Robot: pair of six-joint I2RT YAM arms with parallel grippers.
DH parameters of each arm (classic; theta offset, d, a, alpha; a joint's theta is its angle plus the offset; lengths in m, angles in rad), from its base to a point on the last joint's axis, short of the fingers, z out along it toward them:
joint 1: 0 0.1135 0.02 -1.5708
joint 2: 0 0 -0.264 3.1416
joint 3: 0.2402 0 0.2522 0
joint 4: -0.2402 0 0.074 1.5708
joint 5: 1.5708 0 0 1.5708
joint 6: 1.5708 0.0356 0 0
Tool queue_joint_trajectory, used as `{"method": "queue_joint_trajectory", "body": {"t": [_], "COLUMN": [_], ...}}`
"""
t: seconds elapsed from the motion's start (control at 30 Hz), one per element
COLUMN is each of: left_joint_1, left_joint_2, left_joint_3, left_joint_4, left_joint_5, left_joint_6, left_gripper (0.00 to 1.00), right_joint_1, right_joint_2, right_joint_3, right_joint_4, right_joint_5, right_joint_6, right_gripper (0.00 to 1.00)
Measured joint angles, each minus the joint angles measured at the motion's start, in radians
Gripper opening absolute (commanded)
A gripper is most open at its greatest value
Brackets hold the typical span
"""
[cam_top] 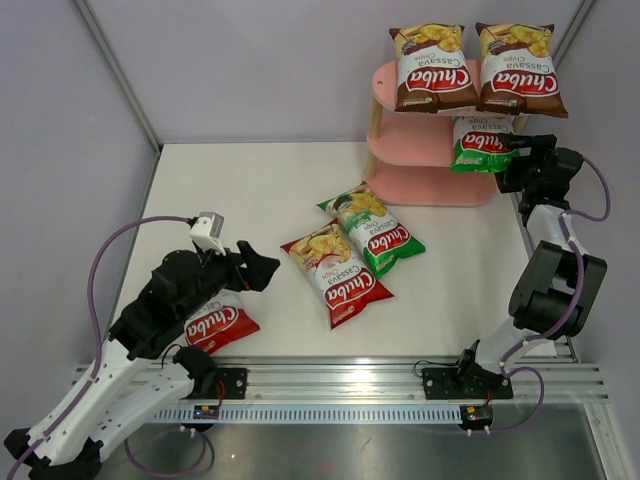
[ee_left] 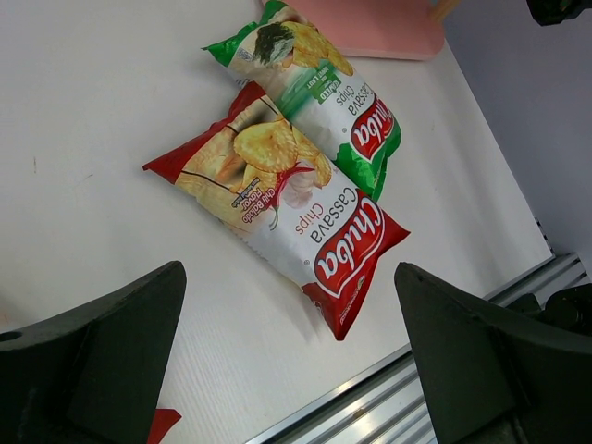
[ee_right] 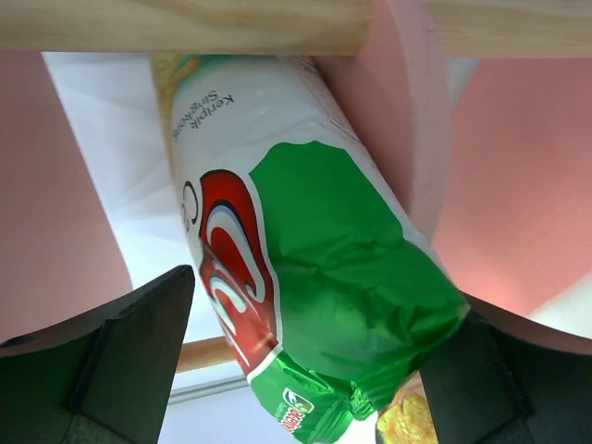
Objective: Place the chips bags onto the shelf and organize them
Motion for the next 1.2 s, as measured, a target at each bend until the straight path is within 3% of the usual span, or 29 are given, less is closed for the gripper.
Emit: {"method": "queue_joint_trajectory", "body": {"t": [0.23, 0.67, 0.93, 1.2], "left_joint_1": [0.0, 0.0, 0.0, 0.0], "left_joint_2": [-0.014, 0.075, 0.341, 0.652], "left_joint_3": [-0.002, -0.047, -0.027, 0.129], "left_joint_4": [0.0, 0.062, 0.213, 0.34], "left_joint_5": [0.0, 0.027, 0.086, 0.091], "left_joint_6": [0.001, -0.007, -0.127, -0.251], "left_gripper": [0.99, 0.99, 0.99, 0.99], "right_joint_1": [-0.029, -0.056, -0.09, -0.129], "right_joint_2": [-0.02, -0.071, -0.228, -0.462], "right_joint_3": [-0.019, -0.055, -0.12, -0.216], "right_joint_4": [-0.075, -0.03, -0.18, -0.397], "right_joint_5": [-0.015, -0.109, -0.098, -0.032], "right_joint_6": [-0.031, -0.043, -0.178, -0.329], "right_gripper": [0.99, 1.0, 0.99, 0.99]}}
